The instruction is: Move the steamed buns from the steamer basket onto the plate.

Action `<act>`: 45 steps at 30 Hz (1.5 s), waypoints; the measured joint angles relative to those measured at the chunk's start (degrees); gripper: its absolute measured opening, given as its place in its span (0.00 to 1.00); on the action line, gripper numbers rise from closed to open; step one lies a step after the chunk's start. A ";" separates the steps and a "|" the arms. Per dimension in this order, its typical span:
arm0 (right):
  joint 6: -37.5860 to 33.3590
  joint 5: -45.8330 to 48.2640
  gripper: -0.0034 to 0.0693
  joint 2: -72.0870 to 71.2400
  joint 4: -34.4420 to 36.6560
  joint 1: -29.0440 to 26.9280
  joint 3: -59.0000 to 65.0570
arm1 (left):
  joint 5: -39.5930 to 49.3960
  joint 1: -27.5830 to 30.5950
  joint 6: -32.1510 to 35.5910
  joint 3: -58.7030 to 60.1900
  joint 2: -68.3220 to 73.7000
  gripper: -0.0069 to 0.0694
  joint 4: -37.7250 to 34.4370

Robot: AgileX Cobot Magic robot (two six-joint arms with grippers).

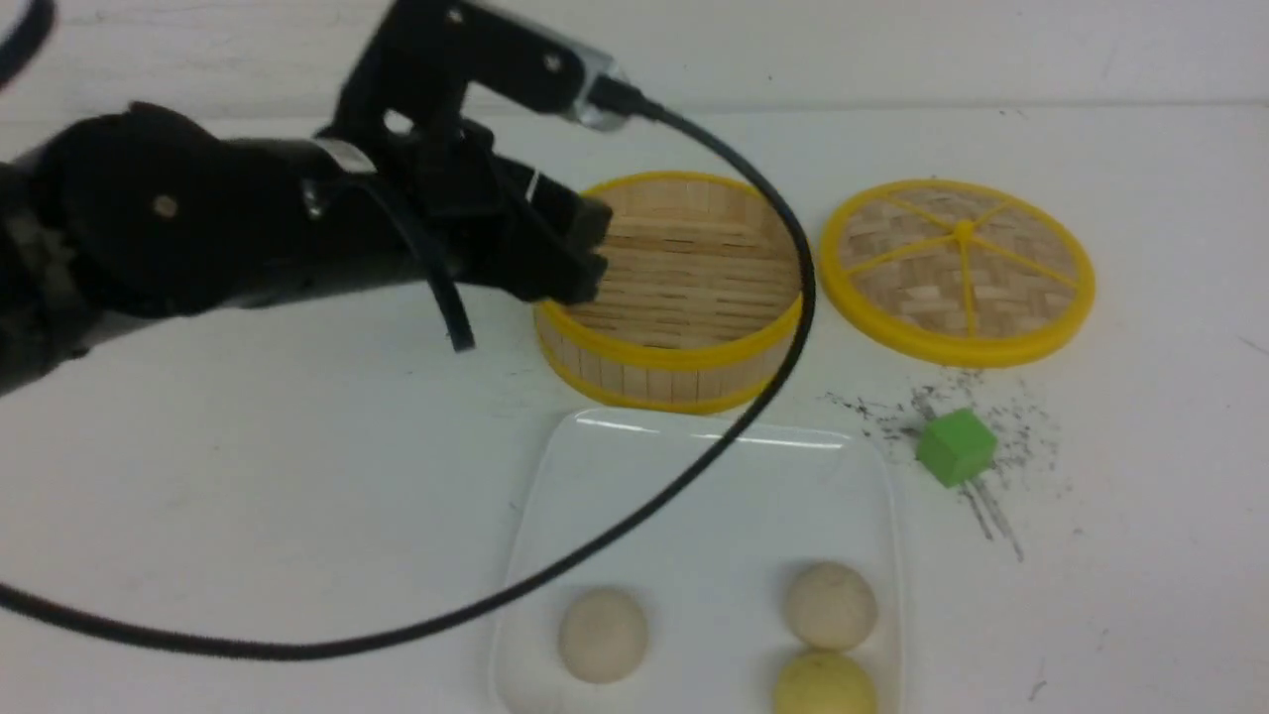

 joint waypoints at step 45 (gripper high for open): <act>12.70 -13.48 0.55 3.96 -5.44 0.00 4.25 | -11.85 15.89 12.86 36.23 -43.29 0.56 -10.72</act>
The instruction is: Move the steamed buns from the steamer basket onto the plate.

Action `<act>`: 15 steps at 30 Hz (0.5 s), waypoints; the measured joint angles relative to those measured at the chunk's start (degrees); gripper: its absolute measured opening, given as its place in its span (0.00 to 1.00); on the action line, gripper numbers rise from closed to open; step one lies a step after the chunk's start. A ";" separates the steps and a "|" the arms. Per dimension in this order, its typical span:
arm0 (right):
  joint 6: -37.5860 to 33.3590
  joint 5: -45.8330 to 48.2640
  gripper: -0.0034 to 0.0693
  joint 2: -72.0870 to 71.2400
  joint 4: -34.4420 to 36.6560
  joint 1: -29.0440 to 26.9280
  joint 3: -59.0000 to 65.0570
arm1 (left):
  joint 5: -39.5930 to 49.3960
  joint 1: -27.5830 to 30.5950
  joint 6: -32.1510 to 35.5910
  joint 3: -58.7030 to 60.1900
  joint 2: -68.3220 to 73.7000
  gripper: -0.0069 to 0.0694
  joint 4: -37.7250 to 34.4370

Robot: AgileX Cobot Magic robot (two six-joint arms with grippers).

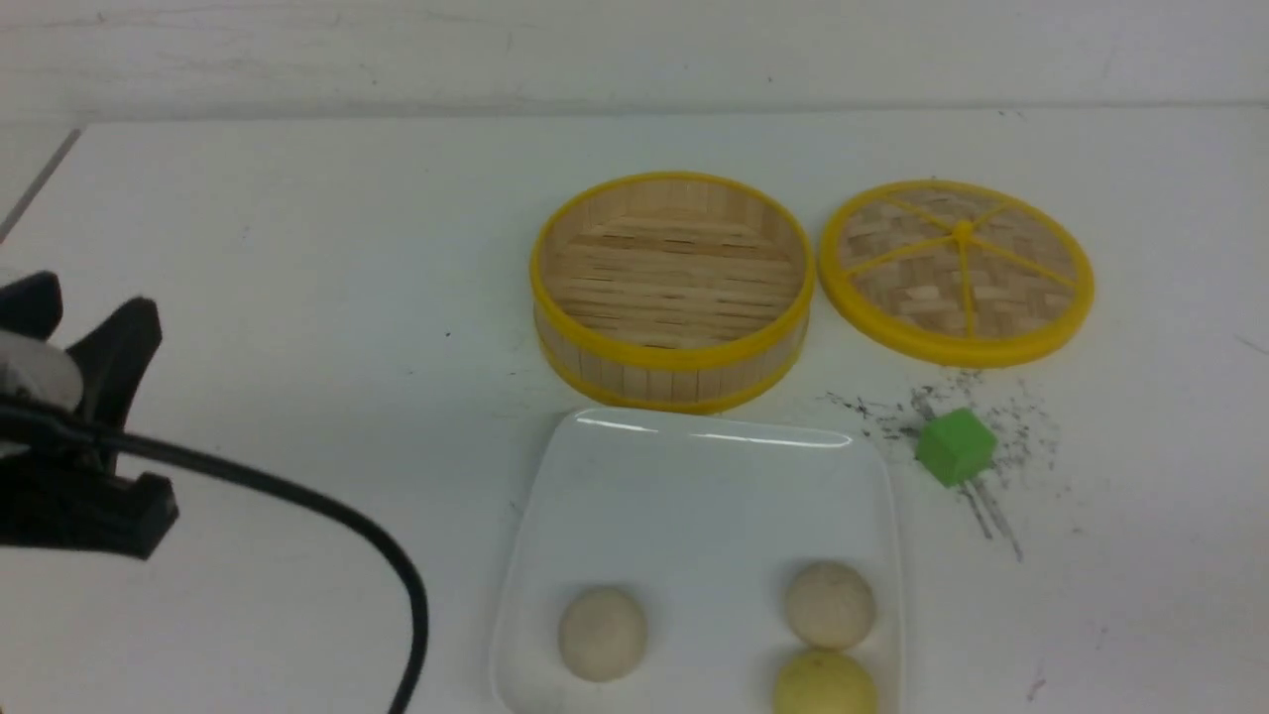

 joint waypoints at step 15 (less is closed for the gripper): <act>-0.69 -25.01 0.54 0.00 15.11 0.00 3.19 | -0.41 0.00 0.00 0.97 -5.61 0.56 -2.19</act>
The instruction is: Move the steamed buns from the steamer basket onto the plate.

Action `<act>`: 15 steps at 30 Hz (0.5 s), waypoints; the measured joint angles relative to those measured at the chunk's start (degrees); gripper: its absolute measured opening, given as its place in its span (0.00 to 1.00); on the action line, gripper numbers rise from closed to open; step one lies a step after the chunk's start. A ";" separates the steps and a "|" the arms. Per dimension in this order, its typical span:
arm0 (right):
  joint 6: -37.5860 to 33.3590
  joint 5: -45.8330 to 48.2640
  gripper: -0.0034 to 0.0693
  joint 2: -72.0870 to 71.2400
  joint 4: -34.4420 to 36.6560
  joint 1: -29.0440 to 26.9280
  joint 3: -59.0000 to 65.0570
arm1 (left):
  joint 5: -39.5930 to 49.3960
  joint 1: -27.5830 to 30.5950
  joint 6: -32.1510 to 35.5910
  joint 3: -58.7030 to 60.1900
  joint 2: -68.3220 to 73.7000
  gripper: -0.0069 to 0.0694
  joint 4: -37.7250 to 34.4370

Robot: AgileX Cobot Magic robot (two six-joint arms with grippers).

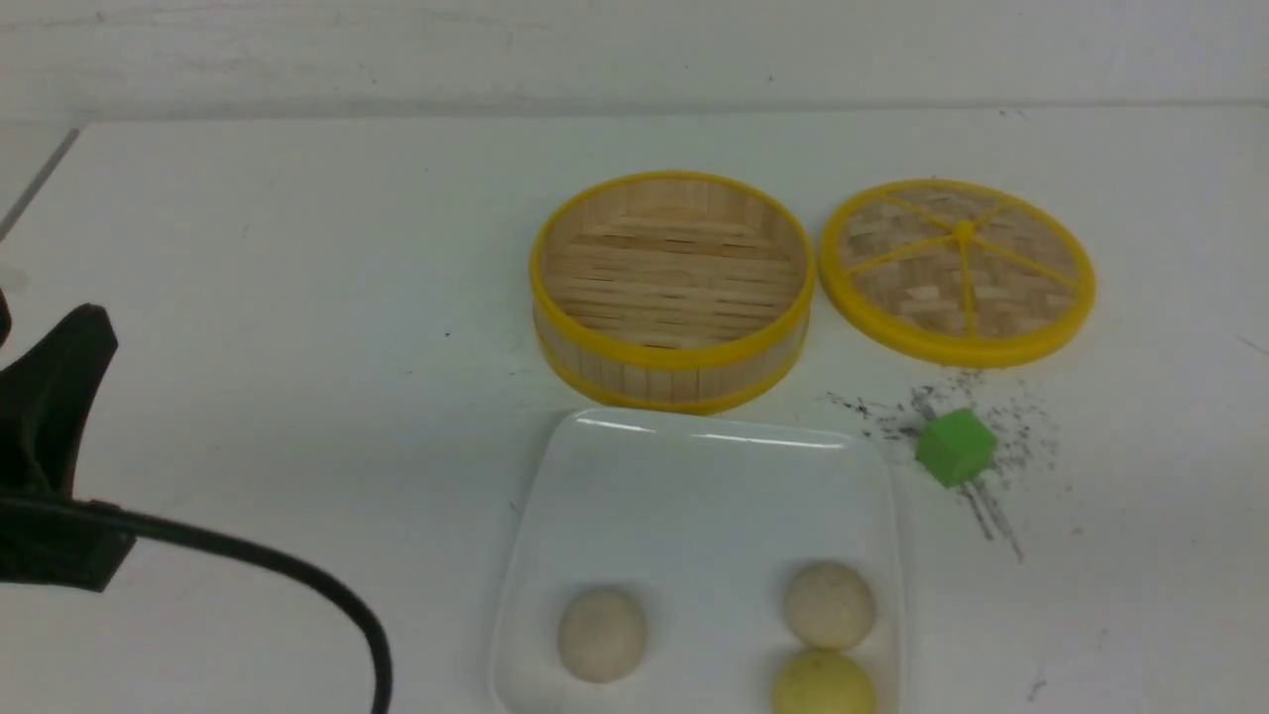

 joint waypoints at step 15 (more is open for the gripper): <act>-8.81 32.52 0.28 -3.68 -6.00 0.00 -5.71 | -0.17 0.00 1.44 0.10 0.05 0.56 -0.38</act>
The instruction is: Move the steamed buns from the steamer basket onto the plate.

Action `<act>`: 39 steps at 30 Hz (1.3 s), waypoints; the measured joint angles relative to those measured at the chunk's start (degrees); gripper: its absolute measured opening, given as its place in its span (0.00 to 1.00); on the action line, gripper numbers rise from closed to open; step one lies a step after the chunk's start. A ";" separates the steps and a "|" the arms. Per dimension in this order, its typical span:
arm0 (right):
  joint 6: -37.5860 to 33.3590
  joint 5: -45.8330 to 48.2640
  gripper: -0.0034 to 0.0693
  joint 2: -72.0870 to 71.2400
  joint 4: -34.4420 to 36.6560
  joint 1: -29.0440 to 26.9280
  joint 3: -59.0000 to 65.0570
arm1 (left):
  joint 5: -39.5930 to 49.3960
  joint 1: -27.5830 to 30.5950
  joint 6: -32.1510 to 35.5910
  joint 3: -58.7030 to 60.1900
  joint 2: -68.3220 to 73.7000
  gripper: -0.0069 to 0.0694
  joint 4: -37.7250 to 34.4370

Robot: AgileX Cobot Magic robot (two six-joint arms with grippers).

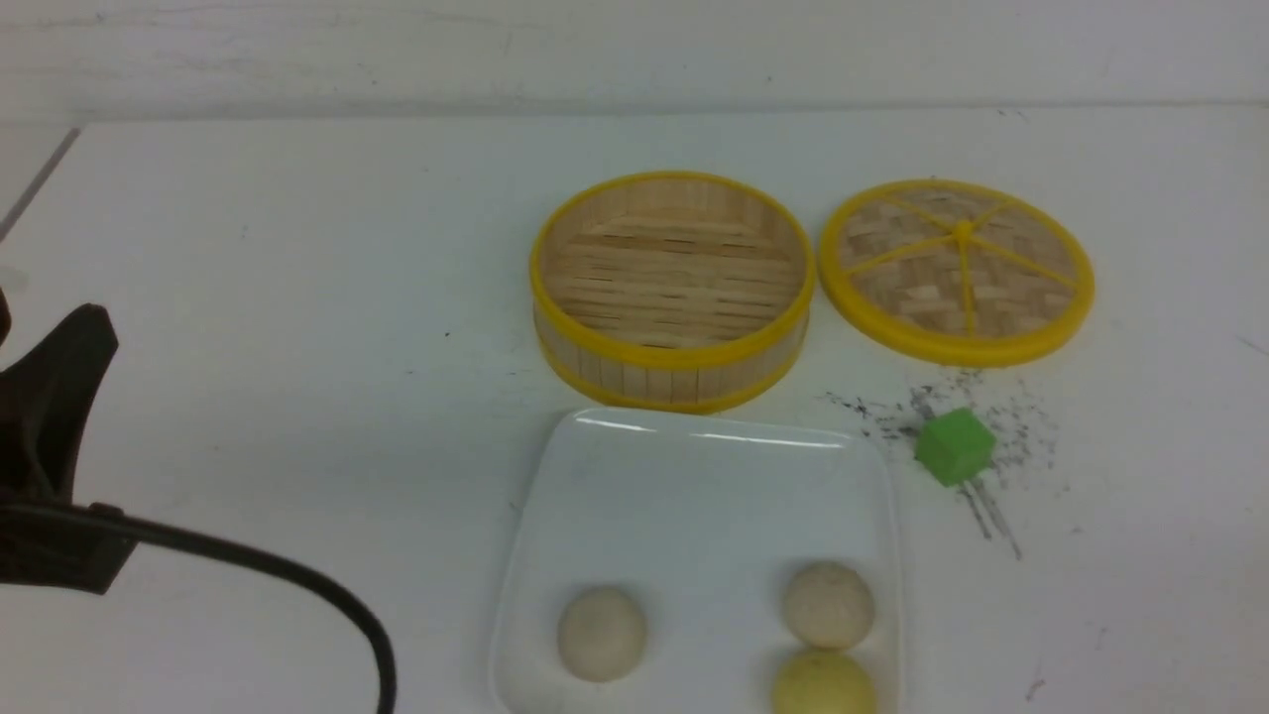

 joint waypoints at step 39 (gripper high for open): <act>-0.60 -24.15 0.32 0.00 2.90 0.00 19.11 | -0.07 0.00 1.23 0.00 0.00 0.51 0.00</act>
